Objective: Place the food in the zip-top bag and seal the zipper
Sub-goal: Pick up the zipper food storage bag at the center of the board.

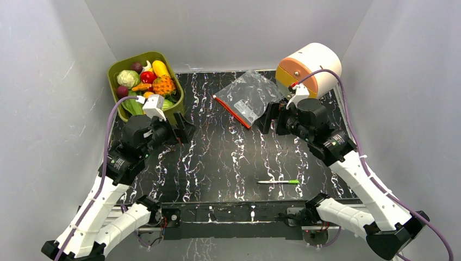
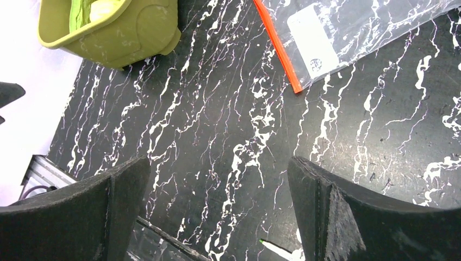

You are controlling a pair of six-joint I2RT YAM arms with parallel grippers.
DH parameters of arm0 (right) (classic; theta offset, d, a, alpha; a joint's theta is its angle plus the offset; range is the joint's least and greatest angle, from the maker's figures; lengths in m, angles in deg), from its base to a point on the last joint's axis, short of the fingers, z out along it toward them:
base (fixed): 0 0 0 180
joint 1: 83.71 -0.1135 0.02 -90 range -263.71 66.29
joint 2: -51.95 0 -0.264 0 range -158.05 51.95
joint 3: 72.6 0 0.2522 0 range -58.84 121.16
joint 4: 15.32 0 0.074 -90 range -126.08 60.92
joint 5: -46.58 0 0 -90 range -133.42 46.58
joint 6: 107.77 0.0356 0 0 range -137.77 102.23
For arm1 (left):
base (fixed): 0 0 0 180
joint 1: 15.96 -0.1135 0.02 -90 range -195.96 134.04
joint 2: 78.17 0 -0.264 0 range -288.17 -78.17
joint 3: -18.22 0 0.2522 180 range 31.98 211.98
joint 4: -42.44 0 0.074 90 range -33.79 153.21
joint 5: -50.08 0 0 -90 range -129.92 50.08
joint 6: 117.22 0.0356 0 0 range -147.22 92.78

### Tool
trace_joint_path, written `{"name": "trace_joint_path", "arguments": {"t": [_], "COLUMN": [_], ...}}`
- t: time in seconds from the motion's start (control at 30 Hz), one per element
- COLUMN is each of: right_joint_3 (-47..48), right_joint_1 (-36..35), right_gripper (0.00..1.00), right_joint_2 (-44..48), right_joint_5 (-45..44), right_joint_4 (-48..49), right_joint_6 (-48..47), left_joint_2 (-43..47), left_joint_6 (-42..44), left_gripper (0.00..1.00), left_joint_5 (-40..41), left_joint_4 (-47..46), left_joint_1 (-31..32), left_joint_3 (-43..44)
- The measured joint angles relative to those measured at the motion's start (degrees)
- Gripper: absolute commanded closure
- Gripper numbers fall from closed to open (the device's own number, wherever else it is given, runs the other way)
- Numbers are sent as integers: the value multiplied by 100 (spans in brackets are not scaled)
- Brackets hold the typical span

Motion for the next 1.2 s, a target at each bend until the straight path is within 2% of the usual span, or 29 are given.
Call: {"name": "trace_joint_path", "arguments": {"t": [0.33,0.53,0.73,0.97,1.2], "right_joint_3": [-42,-72,-63,142,758], "right_joint_1": [0,0,0,-7,-125], "right_gripper": [5,19,47,57,58], "right_joint_2": [-424,-1268,-2079,-3093,-4225], "right_joint_5": [-103,-323,-560,-914,-1237], "right_joint_4": [448,608,748,1200,1451], "right_joint_6": [-57,-278,-695,-1106,-1480], "left_joint_2": [125,157,323,234,444], "left_joint_6": [107,326,256,197,479], "left_gripper": [2,2,2,2,2], "left_joint_5": [-59,-208,-133,-63,-452], "left_joint_4": [-15,20,116,413,509], "left_joint_1": [0,0,0,0,4], "left_joint_3": [-109,-444,-560,-627,-638]}}
